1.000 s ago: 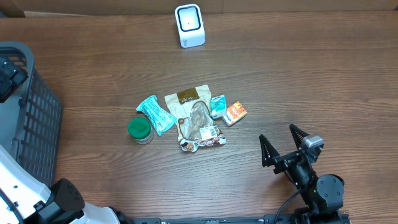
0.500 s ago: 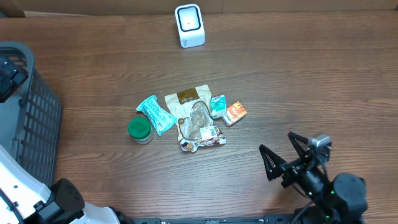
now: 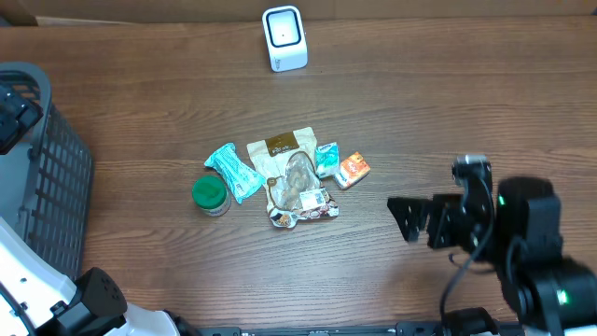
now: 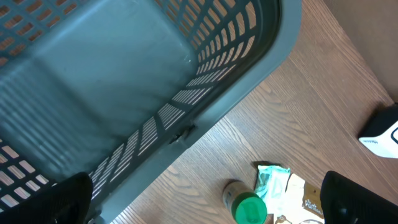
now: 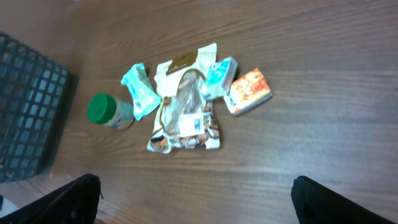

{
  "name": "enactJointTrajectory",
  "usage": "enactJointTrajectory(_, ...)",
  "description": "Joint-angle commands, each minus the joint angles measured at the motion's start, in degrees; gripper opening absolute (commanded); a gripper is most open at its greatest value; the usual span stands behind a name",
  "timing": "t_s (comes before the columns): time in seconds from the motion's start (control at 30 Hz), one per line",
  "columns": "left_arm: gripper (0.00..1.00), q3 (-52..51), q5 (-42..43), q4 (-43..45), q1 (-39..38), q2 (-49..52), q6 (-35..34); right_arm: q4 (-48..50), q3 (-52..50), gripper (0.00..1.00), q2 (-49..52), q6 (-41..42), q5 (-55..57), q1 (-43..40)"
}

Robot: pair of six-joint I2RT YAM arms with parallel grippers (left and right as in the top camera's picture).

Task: Scan the item barcode
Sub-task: 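Reach the right gripper toward the orange box and grasp it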

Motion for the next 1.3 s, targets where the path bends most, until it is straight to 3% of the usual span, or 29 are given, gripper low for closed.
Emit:
enactJointTrajectory(0.0, 0.99, -0.2, 0.4, -0.1, -0.1, -0.1, 0.9, 2.2, 1.9, 1.0, 5.3, 0.3, -1.5, 0.3)
enactJointTrajectory(0.23, 0.99, -0.2, 0.4, -0.1, -0.1, -0.1, 0.9, 8.0, 1.9, 0.98, 16.2, 0.3, -8.7, 0.3)
enactJointTrajectory(0.43, 1.0, -0.2, 0.4, -0.1, -0.1, -0.1, 0.9, 15.3, 1.9, 0.8, 27.8, 7.7, -3.3, 0.3)
enactJointTrajectory(0.8, 1.0, -0.2, 0.4, -0.1, -0.1, -0.1, 0.9, 16.3, 1.9, 0.55, 44.1, 13.7, -0.4, 0.3)
enactJointTrajectory(1.0, 1.0, -0.2, 0.4, -0.1, -0.1, -0.1, 0.9, 20.1, 1.9, 0.29, 48.2, 14.8, -3.4, 0.6)
enactJointTrajectory(1.27, 1.0, -0.2, 0.4, -0.1, -0.1, -0.1, 0.9, 30.2, -0.7, 0.11, 49.0, 25.9, -1.3, 6.0)
